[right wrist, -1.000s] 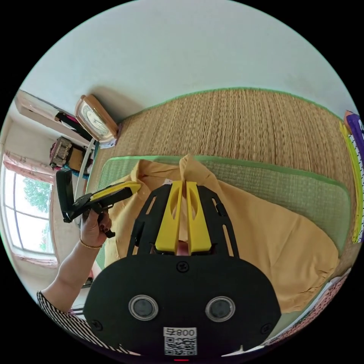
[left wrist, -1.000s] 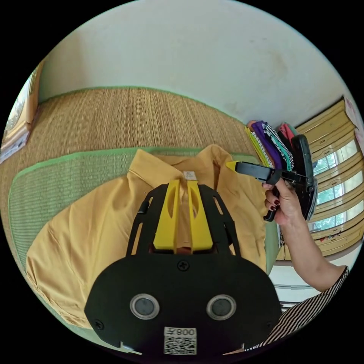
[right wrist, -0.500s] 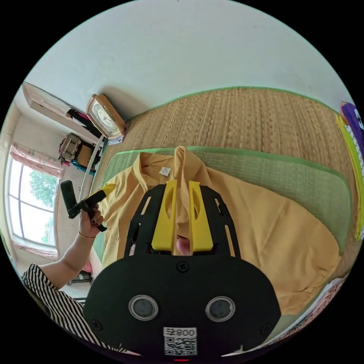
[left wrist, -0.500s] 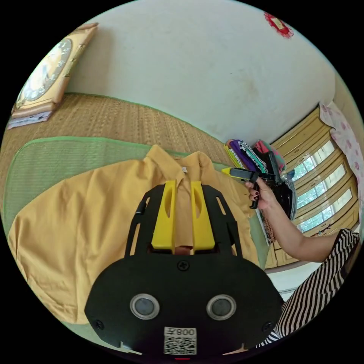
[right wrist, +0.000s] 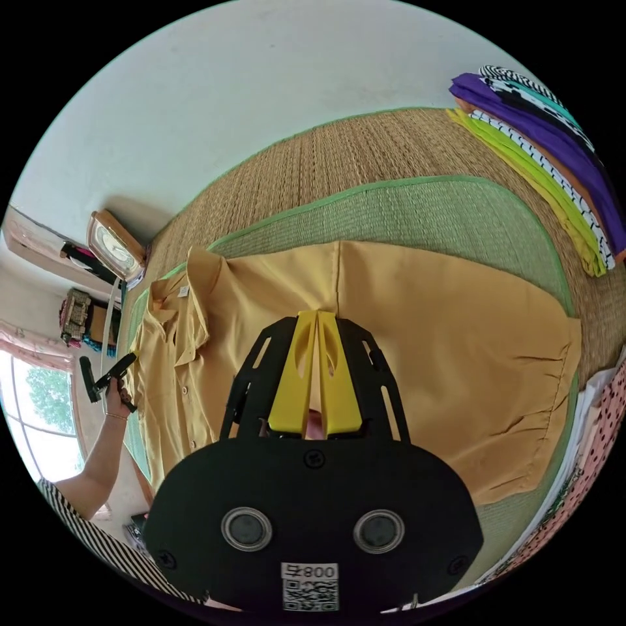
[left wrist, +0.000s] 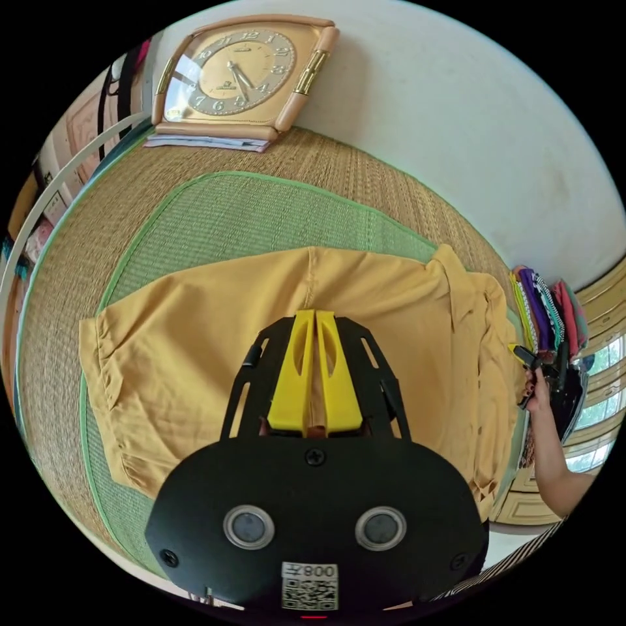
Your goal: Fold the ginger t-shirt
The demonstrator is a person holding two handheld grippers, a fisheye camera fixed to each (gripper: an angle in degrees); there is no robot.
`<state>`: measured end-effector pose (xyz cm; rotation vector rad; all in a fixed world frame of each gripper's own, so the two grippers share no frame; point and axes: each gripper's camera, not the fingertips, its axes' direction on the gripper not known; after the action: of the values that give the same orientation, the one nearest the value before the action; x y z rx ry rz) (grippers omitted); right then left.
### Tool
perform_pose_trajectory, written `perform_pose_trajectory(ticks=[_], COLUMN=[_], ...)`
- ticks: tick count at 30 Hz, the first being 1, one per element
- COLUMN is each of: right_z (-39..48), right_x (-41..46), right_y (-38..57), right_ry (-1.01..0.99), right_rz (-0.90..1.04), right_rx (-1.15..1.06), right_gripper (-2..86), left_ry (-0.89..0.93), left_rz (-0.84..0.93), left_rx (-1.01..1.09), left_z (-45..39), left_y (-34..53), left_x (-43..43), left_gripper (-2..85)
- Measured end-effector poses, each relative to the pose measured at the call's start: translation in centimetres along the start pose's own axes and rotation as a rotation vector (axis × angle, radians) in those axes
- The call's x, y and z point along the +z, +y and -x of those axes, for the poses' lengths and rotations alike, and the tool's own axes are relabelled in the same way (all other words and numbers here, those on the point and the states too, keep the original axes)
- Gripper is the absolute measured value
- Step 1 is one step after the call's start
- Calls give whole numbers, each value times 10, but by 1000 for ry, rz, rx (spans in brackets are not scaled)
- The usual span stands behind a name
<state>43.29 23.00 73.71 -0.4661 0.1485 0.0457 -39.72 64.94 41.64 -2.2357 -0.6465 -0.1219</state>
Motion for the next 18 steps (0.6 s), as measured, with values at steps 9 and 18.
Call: perform_pose_trajectory(ticks=[9, 18], right_z=[5, -36], right_x=[4, 4], right_y=[-18, -14], right_ry=[5, -57], right_rz=[-33, -31], right_rx=[-54, 56], right_gripper=[1, 1], left_ry=[106, 167], left_rz=[-27, 11], left_rx=[46, 76], left_z=[-7, 6], left_y=[-12, 3], left_x=[27, 33], left_gripper=[3, 14])
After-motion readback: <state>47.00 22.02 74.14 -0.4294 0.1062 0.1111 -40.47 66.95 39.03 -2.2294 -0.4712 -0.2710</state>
